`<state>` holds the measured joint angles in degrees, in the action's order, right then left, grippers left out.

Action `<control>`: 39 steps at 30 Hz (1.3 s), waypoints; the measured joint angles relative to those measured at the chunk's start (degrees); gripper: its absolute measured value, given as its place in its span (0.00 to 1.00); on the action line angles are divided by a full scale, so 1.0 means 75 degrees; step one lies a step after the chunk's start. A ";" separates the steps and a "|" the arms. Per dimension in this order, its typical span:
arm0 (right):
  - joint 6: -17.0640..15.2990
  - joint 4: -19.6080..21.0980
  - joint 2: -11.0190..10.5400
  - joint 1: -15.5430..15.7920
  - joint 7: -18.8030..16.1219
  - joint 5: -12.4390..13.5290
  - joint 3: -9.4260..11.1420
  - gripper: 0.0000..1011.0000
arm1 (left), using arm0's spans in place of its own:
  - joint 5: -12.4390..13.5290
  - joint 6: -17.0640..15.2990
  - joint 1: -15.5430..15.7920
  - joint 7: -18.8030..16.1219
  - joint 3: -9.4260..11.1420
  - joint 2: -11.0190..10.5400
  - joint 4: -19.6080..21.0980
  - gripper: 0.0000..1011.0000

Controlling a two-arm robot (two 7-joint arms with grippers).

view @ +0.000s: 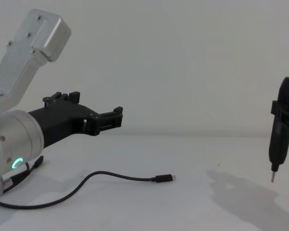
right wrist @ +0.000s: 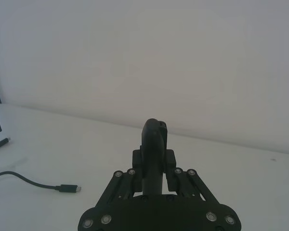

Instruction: Pick up the data cable with the one hand.

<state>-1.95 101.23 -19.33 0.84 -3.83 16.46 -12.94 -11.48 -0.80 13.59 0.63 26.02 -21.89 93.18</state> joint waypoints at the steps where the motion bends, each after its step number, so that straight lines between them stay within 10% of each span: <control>1: 0.0000 0.0000 0.0000 0.0000 0.0000 0.0000 0.0000 0.27 | 0.0000 0.0000 0.0000 0.0000 0.0000 0.0000 -0.0001 0.99; 39: 0.0000 0.0000 0.0000 0.0000 0.0000 0.0000 0.0000 0.27 | 0.0000 0.0000 0.0000 0.0000 0.0000 0.0000 0.0000 0.99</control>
<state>-1.95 101.23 -19.33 0.84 -3.83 16.46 -12.94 -11.48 -0.80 13.59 0.63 26.02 -21.90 93.18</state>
